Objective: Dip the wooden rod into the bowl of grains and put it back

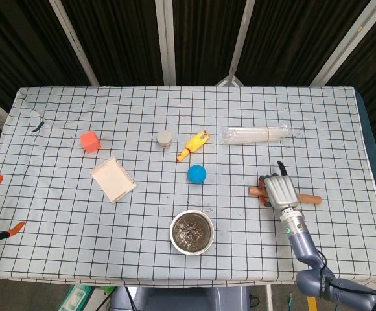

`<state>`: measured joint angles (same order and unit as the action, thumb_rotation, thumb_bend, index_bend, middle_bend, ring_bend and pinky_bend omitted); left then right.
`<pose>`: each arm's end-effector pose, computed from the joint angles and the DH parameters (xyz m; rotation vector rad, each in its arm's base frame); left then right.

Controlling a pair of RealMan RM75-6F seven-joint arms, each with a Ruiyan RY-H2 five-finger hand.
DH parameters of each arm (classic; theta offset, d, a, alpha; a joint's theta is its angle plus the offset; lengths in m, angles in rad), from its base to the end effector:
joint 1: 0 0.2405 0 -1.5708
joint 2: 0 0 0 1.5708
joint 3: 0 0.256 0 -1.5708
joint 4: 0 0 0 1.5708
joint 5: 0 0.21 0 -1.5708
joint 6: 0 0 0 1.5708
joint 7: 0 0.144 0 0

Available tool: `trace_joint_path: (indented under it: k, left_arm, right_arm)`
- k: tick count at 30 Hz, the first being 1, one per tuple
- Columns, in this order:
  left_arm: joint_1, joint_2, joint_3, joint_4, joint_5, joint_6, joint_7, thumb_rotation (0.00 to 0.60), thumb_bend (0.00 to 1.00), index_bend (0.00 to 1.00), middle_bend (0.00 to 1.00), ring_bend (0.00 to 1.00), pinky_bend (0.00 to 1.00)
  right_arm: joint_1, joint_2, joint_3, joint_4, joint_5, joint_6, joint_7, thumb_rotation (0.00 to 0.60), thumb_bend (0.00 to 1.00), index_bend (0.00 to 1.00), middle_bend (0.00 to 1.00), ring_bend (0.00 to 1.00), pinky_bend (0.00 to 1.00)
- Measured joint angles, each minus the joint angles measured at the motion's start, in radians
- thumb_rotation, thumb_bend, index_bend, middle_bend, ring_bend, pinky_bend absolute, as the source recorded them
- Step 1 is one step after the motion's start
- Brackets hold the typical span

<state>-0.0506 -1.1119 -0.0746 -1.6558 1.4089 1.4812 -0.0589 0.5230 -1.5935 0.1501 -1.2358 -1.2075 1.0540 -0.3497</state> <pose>-0.3191 0.1742 0.1649 -1.2416 -1.0160 -0.9248 -0.2571 -0.3251 0.0011 1.6796 -0.8525 0.7137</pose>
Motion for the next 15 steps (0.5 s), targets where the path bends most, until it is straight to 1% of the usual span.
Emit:
trace_joint_path:
  k: [5,7,11,15]
  left_arm:
    - [-0.001,0.001,0.0,-0.001,-0.001,-0.001,0.001,0.6,0.06,0.0,0.0,0.0,0.0]
    - [0.0,0.001,0.0,-0.001,-0.001,-0.001,0.0,0.6,0.06,0.0,0.0,0.0,0.0]
    - [-0.001,0.002,0.0,-0.002,-0.002,-0.002,0.0,0.6,0.06,0.0,0.0,0.0,0.0]
    - [-0.001,0.002,0.0,-0.002,-0.002,-0.002,0.0,0.6,0.06,0.0,0.0,0.0,0.0]
  right_arm:
    - [0.001,0.003,-0.002,-0.005,0.002,-0.003,-0.008,0.6,0.35,0.53,0.54,0.46,0.01]
    - [0.002,0.004,-0.003,-0.006,0.005,-0.006,-0.012,0.6,0.37,0.53,0.54,0.46,0.01]
    - [0.003,0.005,-0.005,-0.01,0.012,-0.014,-0.018,0.6,0.45,0.54,0.54,0.47,0.01]
    - [0.003,0.005,-0.008,-0.011,0.008,-0.013,-0.014,0.6,0.52,0.6,0.56,0.53,0.03]
